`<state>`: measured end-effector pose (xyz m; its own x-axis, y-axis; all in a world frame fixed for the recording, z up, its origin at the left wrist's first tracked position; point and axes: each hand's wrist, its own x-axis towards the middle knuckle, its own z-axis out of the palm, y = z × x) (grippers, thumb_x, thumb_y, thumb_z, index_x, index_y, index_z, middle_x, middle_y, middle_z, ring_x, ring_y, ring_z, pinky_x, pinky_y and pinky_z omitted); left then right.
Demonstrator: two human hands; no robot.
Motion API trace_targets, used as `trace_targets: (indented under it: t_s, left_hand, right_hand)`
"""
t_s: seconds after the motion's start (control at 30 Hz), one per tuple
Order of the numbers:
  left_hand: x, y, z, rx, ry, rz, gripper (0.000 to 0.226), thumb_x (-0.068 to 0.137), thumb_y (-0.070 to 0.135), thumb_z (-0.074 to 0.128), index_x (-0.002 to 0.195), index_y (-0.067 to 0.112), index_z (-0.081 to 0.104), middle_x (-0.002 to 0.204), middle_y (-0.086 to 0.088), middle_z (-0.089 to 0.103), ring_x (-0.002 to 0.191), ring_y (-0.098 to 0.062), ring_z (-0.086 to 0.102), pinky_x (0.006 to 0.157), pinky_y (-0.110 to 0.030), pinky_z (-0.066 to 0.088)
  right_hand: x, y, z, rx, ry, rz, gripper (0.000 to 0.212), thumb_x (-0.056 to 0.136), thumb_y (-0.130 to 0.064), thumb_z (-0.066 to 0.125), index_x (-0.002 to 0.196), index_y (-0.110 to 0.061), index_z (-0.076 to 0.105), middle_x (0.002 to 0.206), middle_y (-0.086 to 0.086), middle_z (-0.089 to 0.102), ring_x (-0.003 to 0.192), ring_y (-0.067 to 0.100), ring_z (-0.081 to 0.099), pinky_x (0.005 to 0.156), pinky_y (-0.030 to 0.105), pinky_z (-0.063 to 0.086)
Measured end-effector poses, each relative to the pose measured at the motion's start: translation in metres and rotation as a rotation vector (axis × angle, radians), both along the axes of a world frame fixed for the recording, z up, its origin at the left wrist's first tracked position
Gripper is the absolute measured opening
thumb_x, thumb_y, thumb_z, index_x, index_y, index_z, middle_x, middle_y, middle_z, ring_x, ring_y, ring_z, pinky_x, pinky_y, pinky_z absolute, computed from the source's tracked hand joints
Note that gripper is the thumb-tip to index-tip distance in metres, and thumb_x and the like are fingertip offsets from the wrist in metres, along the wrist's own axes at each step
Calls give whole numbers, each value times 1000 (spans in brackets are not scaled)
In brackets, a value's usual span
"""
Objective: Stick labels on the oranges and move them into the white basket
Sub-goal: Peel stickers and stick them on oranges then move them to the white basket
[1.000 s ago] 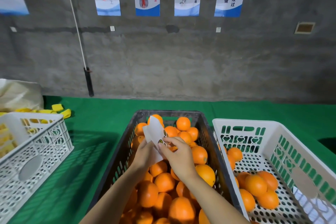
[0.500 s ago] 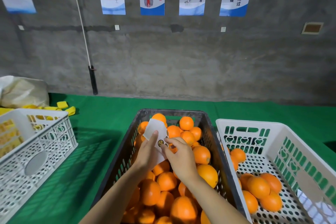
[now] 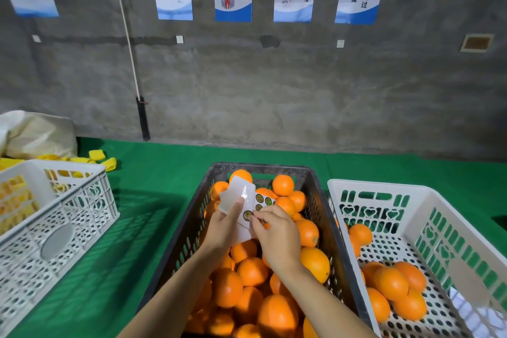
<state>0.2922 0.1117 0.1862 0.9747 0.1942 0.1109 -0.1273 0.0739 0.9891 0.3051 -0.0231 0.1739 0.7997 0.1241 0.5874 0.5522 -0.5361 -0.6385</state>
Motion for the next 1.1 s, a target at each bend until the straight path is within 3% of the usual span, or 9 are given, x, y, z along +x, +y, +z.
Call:
trace_targets:
  t_s: [0.17,0.33,0.53,0.73,0.87,0.97,1.1]
  left_hand:
    - [-1,1,0,-29,78,29,19,100,37,54,96,28,70,92,12,77,88,-7,73,70,-21,54]
    - [0,2,-3,-29,75,58,9,99,37,55,97,32,62,82,20,75,79,-1,72,56,-10,52]
    - [0,4,-4,-26,61,57,6,97,36,59,98,32,63,86,19,76,82,-3,73,59,-12,53]
    - [2,4,-4,-34,71,37,15,97,36,60,103,25,68,91,6,78,85,-13,75,63,-17,55]
    - [2,5,-5,-7,74,31,21,95,39,62,103,21,70,95,-1,78,90,-19,74,72,-26,58]
    - [2,5,-5,30,85,72,20,92,42,65,97,23,71,87,5,77,84,-9,73,62,-17,54]
    - [4,5,-7,76,118,128,20,89,47,66,92,27,68,86,4,76,82,-11,73,61,-16,53]
  right_hand:
    - [0,-1,1,-13,-1,0,14,94,-22,68,100,-14,78,98,-7,67,93,10,61,77,31,54]
    - [-2,-1,1,-67,-49,3,10,92,-20,71,97,-14,79,95,-5,67,91,14,62,73,29,53]
    - [-3,-1,1,-88,-69,-13,5,91,-17,72,89,-16,77,90,-5,66,89,15,61,71,30,52]
    - [-5,-2,1,-140,-140,-49,6,86,-13,75,83,-18,75,86,-6,66,85,15,62,63,30,53]
    - [-1,-2,-2,-82,-84,-33,5,92,-21,70,95,-20,75,99,-9,65,95,11,60,74,26,53]
    - [1,-2,-3,-79,-34,-28,27,94,-34,68,116,-20,73,113,-10,64,109,9,56,86,23,51]
    - [-1,0,-4,-131,-39,-27,29,93,-35,69,117,-19,74,109,-11,64,107,10,55,85,19,46]
